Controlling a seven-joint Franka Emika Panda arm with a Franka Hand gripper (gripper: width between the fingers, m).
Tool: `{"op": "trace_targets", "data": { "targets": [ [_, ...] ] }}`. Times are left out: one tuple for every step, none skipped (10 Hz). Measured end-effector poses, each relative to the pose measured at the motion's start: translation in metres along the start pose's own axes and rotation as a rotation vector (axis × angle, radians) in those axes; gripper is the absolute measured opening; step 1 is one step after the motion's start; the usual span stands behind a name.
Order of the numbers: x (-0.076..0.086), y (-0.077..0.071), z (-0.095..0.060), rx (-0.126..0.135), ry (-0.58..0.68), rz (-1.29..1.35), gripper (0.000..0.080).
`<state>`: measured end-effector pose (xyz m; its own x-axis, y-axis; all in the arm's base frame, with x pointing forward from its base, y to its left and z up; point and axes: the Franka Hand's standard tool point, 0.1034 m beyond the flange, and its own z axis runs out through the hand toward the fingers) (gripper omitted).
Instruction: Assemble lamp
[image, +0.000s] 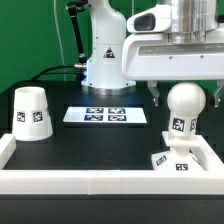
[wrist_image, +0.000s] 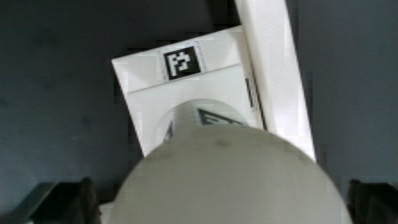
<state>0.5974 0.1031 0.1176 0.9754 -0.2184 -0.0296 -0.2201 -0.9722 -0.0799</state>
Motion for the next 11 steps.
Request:
{"op": "trace_targets", "data": {
  "targets": [
    [0.0,0.0001,0.0001,0.0,0.0,-0.057,0.0698],
    [0.0002,0.0004,0.0,-0.001,0.001,-0.112,0.0698],
    [0.0046,0.0009,-0.0025,-0.018,0.029,-0.292,0.0698],
    [0.0045,-0.0021,-0.0057,-0.029,0.051,-0.381,0.0698],
    [0.0025,-0.0032,-0.007,-0.034,0.063,-0.519,0.0698],
    [0.002,-0.0016,-0.0069,-0.038,0.062,-0.633,0.0698],
    [0.003,0.0012,-0.0071,-0.042,0.059,-0.724,0.0698],
    [0.0034,0.0038,-0.007,-0.045,0.052,-0.832,0.0698],
    [0.0035,0.0046,-0.0064,-0.047,0.047,-0.905,0.0698],
    [0.0043,0.0049,-0.0063,-0.054,0.045,-0.987,0.0698],
    [0.0058,0.0036,-0.0066,-0.058,0.044,-1.05,0.0698]
  ]
}}
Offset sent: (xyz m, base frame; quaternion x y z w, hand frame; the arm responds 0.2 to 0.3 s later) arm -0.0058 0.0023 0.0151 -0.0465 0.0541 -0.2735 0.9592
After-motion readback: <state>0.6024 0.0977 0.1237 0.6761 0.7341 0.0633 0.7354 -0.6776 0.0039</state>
